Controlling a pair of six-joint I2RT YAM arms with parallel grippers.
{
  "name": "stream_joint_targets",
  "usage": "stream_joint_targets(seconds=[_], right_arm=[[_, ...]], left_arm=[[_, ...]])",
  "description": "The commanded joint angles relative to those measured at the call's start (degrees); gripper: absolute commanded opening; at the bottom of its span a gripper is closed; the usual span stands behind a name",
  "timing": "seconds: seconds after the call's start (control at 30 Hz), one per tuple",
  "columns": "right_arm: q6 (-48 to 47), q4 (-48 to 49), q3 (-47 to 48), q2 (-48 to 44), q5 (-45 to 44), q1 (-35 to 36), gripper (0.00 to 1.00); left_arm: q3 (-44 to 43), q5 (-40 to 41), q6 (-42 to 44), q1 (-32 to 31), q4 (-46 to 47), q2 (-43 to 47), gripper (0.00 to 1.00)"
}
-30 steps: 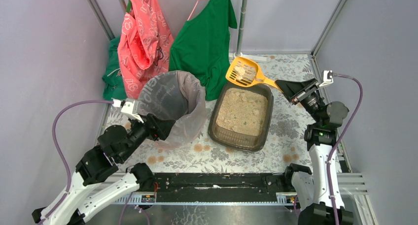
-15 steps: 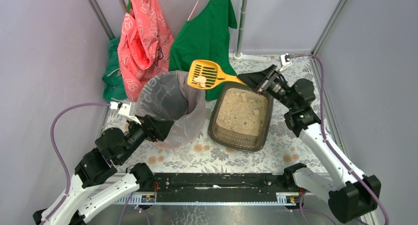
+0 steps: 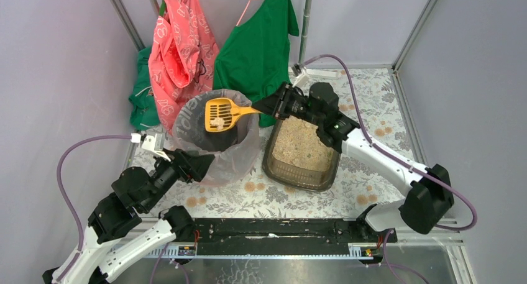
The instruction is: Clean the litter box
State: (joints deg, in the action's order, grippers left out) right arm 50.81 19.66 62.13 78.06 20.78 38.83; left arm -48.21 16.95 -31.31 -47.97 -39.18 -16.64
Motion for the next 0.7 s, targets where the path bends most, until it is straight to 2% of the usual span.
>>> stream_joint_targets(seconds=[0.0, 0.27, 0.5, 0.67], right_arm=[[-12.91, -7.53, 12.36, 1.43, -2.65, 2.89, 0.00], [-31.88, -20.92, 24.05, 4.84, -4.53, 11.09, 0.00], [-48.70, -38.00, 36.02, 11.13, -18.12, 21.35, 0.00], [-53.47, -40.74, 37.96, 13.69, -24.96, 24.35, 0.00]], left_arm=[[-1.34, 0.86, -0.53, -0.30, -3.33, 0.24, 0.76], [-1.36, -0.39, -0.88, -0.37, -1.27, -0.58, 0.77], [-1.28, -0.73, -0.86, -0.33, -0.64, -1.68, 0.77], [-1.30, -0.76, -1.00, -0.29, -0.66, -1.98, 0.77]])
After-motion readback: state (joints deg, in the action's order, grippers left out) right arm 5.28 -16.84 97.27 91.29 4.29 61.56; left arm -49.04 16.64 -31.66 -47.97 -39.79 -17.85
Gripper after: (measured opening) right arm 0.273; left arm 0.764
